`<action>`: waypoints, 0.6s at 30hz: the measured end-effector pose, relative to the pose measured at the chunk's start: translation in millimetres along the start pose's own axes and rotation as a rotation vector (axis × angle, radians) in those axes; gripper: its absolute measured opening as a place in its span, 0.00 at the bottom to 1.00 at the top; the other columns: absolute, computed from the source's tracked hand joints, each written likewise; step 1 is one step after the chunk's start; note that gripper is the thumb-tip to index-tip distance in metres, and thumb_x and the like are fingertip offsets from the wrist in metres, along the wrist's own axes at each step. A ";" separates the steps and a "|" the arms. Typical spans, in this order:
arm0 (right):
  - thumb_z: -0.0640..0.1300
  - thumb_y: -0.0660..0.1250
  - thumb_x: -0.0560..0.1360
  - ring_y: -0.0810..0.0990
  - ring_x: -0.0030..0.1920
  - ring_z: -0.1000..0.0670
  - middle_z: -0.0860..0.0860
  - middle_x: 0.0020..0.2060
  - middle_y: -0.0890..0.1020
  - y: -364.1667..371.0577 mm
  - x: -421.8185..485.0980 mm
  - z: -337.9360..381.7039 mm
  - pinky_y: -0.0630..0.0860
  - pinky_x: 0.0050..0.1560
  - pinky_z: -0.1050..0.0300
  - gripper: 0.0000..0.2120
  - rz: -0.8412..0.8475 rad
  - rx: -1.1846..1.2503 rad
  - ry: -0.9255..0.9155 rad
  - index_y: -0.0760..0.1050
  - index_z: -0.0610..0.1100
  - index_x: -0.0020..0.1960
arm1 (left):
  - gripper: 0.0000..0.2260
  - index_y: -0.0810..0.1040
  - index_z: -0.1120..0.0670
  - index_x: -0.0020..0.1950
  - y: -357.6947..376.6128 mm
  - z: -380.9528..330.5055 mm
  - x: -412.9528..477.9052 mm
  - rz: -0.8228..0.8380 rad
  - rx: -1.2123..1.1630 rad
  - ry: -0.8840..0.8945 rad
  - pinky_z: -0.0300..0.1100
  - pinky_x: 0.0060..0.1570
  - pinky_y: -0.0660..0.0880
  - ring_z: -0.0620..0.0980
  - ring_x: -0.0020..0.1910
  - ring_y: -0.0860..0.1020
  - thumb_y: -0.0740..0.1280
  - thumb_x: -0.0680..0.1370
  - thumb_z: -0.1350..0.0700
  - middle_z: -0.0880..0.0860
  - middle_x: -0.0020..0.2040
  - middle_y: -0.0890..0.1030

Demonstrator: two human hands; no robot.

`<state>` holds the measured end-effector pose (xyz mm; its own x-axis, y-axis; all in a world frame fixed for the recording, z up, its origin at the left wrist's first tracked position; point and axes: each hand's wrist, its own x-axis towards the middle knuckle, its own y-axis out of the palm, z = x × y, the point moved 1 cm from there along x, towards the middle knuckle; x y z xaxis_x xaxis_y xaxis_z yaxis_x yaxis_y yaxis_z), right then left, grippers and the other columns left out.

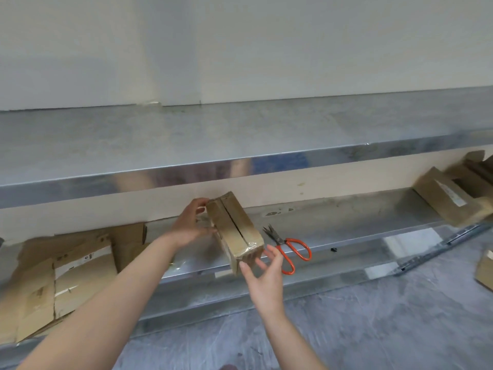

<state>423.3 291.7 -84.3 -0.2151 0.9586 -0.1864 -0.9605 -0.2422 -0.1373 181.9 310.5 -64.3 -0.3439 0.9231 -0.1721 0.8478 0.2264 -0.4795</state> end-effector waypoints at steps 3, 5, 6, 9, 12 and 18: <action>0.29 0.74 0.69 0.75 0.57 0.66 0.60 0.59 0.72 -8.3 7.9 -1.3 0.76 0.49 0.71 0.25 0.021 0.081 -0.012 0.67 0.43 0.59 | 0.36 0.68 0.46 0.66 7.5 4.0 -11.6 -0.091 -0.015 -0.014 0.45 0.61 0.72 0.51 0.59 0.73 0.81 0.64 0.54 0.51 0.62 0.70; 0.30 0.74 0.70 0.75 0.59 0.59 0.53 0.60 0.72 -16.1 16.3 1.0 0.75 0.50 0.73 0.24 -0.017 0.029 -0.034 0.69 0.40 0.61 | 0.33 0.69 0.44 0.65 11.4 9.0 -24.4 -0.113 -0.003 -0.035 0.46 0.62 0.73 0.50 0.57 0.74 0.80 0.65 0.51 0.50 0.60 0.69; 0.32 0.74 0.70 0.75 0.58 0.57 0.50 0.60 0.71 -20.9 20.6 2.4 0.73 0.50 0.75 0.23 -0.057 -0.049 -0.064 0.71 0.40 0.62 | 0.31 0.69 0.44 0.64 12.4 11.5 -32.2 -0.125 0.006 -0.041 0.46 0.61 0.73 0.49 0.57 0.74 0.80 0.65 0.49 0.49 0.60 0.70; 0.39 0.71 0.75 0.77 0.53 0.52 0.47 0.56 0.72 -32.8 33.3 7.9 0.72 0.56 0.68 0.20 -0.104 -0.249 -0.140 0.75 0.44 0.66 | 0.28 0.69 0.43 0.59 13.5 14.9 -58.8 -0.148 0.010 -0.052 0.41 0.51 0.76 0.47 0.51 0.78 0.79 0.65 0.45 0.46 0.58 0.74; 0.39 0.68 0.76 0.78 0.51 0.50 0.50 0.51 0.74 -36.9 49.5 12.0 0.74 0.62 0.52 0.19 -0.028 -0.285 -0.109 0.75 0.46 0.67 | 0.36 0.64 0.42 0.62 22.1 18.7 -82.7 -0.015 -0.175 -0.101 0.43 0.54 0.78 0.50 0.53 0.80 0.81 0.62 0.46 0.47 0.61 0.73; 0.35 0.72 0.74 0.76 0.63 0.53 0.58 0.57 0.74 -33.9 64.7 19.6 0.69 0.60 0.72 0.27 0.186 -0.156 -0.122 0.71 0.47 0.71 | 0.50 0.58 0.39 0.74 24.6 11.1 -107.7 -0.015 -0.302 -0.074 0.40 0.58 0.75 0.43 0.55 0.77 0.82 0.58 0.46 0.45 0.68 0.70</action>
<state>438.4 364.9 -72.6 -0.4138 0.9043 -0.1049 -0.8658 -0.4266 -0.2617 235.2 213.2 -67.1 -0.3758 0.8966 -0.2344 0.9204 0.3317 -0.2069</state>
